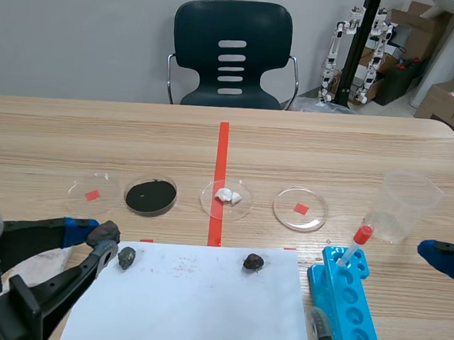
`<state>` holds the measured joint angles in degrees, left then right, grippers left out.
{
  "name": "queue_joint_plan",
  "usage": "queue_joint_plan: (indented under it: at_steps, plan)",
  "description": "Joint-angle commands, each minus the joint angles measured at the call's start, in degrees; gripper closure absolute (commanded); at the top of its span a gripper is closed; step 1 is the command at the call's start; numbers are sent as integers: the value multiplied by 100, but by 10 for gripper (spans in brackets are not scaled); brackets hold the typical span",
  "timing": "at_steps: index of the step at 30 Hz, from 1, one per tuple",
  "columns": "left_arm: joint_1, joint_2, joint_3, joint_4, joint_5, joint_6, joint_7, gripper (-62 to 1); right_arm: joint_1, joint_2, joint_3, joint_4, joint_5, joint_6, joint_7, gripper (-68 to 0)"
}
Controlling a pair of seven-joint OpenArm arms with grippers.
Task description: Put the middle mineral back
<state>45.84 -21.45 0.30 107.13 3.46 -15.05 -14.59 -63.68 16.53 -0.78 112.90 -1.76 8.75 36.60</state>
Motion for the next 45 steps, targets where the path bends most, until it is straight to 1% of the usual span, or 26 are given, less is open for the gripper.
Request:
queue_joint_plan:
  at_steps: [1, 4, 6, 9, 11, 13, 15, 16, 19, 24, 26, 29, 35, 39, 41, 45]
  plan:
    - [-96, -31, 9, 103, -125, 22, 20, -117, 2, 0, 33, 109, 44, -20, 90, -655]
    - [-343, -15, 55, 83, -358, 24, 656, -117, 2, 0, 33, 109, 44, -20, 90, -655]
    - [-562, -15, 70, 57, -647, 26, 1311, -117, 2, 0, 33, 109, 44, -20, 90, -655]
    - [-942, 35, 72, 44, -1325, 31, 2573, -117, 2, 0, 33, 109, 44, -20, 87, -655]
    - [-1163, 98, 70, 39, -1729, 63, 3246, -117, 2, 0, 33, 109, 44, -20, 90, -655]
    - [-1320, 177, 70, 39, -2085, 103, 3696, -117, 2, 0, 33, 109, 44, -20, 90, -655]
    - [-1438, 267, 76, 37, -2354, 146, 3971, -117, 2, -2, 33, 109, 44, -20, 90, -655]
    - [-1502, 334, 83, 33, -2430, 160, 4083, -117, 2, -2, 33, 109, 46, -20, 90, -655]
    - [-1700, 466, 232, -59, -2326, 160, 4197, -117, 2, -2, 33, 109, 44, -20, 90, -655]
    - [-2162, 479, 734, -391, -2033, 157, 4181, -117, 2, 0, 33, 109, 44, -20, 90, -655]
    - [-2365, 481, 966, -579, -1969, 160, 4116, -117, 2, 0, 33, 109, 44, -20, 90, -655]
    - [-2704, 533, 1272, -957, -1792, 160, 4098, -117, 2, -2, 33, 109, 46, -20, 90, -655]
    - [-3322, 678, 1716, -1714, -1687, 162, 4124, -117, 2, 0, 33, 109, 44, -20, 90, -655]
    - [-3659, 892, 1834, -2184, -1659, 236, 4144, -117, 2, 0, 33, 109, 44, -20, 90, -655]
    - [-3803, 1003, 1845, -2385, -1587, 247, 4144, -117, 2, 0, 33, 109, 46, -20, 90, -655]
    - [-4054, 1193, 1851, -2787, -1558, 293, 4140, -117, 2, 0, 33, 109, 46, -20, 90, -655]
